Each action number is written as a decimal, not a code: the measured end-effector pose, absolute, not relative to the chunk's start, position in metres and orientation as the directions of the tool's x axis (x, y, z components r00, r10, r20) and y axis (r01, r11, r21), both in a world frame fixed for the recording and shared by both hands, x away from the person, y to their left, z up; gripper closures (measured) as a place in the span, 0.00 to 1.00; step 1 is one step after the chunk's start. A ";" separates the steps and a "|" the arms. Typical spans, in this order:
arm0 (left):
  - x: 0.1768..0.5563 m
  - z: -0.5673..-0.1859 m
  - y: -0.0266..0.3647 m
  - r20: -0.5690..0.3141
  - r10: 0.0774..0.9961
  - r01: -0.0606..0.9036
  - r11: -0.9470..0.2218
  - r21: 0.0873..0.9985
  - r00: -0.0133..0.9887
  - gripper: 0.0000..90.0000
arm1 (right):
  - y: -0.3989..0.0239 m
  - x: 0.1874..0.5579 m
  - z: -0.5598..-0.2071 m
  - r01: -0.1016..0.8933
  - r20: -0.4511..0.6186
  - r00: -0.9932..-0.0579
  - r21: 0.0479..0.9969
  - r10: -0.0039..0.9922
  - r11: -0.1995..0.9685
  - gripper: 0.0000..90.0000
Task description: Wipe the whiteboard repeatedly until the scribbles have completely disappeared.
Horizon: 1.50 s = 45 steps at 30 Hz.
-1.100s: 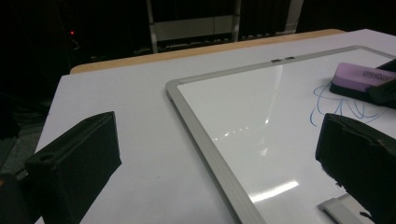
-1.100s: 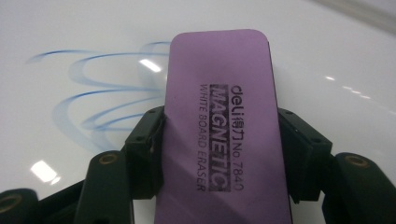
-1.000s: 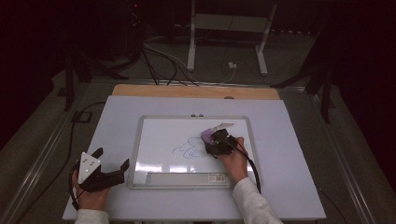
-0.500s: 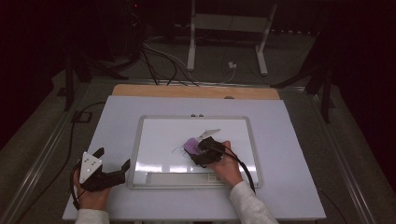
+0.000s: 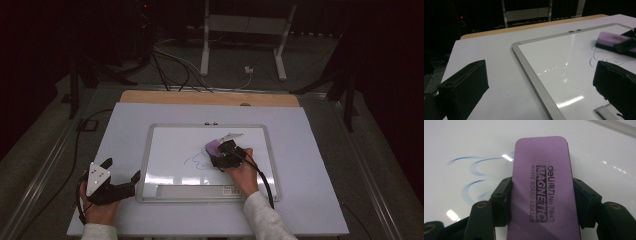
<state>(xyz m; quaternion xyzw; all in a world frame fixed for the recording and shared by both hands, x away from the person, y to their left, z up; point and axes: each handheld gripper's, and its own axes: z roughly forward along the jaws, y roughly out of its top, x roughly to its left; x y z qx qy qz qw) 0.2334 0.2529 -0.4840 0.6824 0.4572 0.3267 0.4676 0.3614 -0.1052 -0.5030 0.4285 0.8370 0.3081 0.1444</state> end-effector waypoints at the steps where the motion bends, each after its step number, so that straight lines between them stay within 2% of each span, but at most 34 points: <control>1: 0.233 -0.484 0.253 0.019 0.930 0.319 -0.145 0.937 0.368 0.01 | -0.101 0.359 -0.503 0.618 0.023 -0.612 0.638 0.791 0.460 0.46; 5: 0.233 -0.484 0.255 0.016 0.931 0.319 -0.141 0.937 0.365 0.01 | -0.098 0.357 -0.502 0.599 0.024 -0.645 0.635 0.763 0.487 0.46; 7: 0.232 -0.484 0.256 0.014 0.931 0.317 -0.138 0.938 0.364 0.01 | -0.104 0.363 -0.503 0.610 -0.001 -0.606 0.641 0.795 0.466 0.46; 10: 0.233 -0.484 0.256 0.012 0.932 0.318 -0.136 0.938 0.363 0.01 | -0.114 0.371 -0.503 0.649 0.022 -0.549 0.642 0.836 0.409 0.46; 13: 0.233 -0.484 0.256 0.014 0.931 0.319 -0.139 0.937 0.364 0.01 | -0.120 0.374 -0.504 0.662 0.049 -0.544 0.638 0.838 0.393 0.45; 18: 0.233 -0.484 0.255 0.014 0.931 0.317 -0.138 0.938 0.364 0.01 | -0.124 0.374 -0.502 0.670 0.117 -0.554 0.651 0.824 0.358 0.35; 21: 0.233 -0.484 0.256 0.016 0.931 0.320 -0.141 0.937 0.365 0.01 | -0.126 0.369 -0.498 0.659 0.103 -0.546 0.666 0.831 0.350 0.33; 26: 0.233 -0.484 0.255 0.016 0.930 0.320 -0.142 0.937 0.366 0.01 | -0.121 0.355 -0.493 0.588 0.014 -0.562 0.709 0.827 0.388 0.37; 32: 0.233 -0.484 0.255 0.014 0.931 0.321 -0.139 0.937 0.365 0.01 | -0.120 0.348 -0.489 0.559 0.015 -0.571 0.740 0.821 0.375 0.39; 43: 0.233 -0.484 0.255 0.016 0.931 0.320 -0.141 0.937 0.365 0.01 | -0.123 0.354 -0.492 0.582 -0.019 -0.553 0.707 0.833 0.402 0.38; 45: 0.233 -0.484 0.255 0.017 0.931 0.319 -0.142 0.937 0.365 0.01 | -0.126 0.357 -0.493 0.597 -0.005 -0.544 0.701 0.839 0.391 0.41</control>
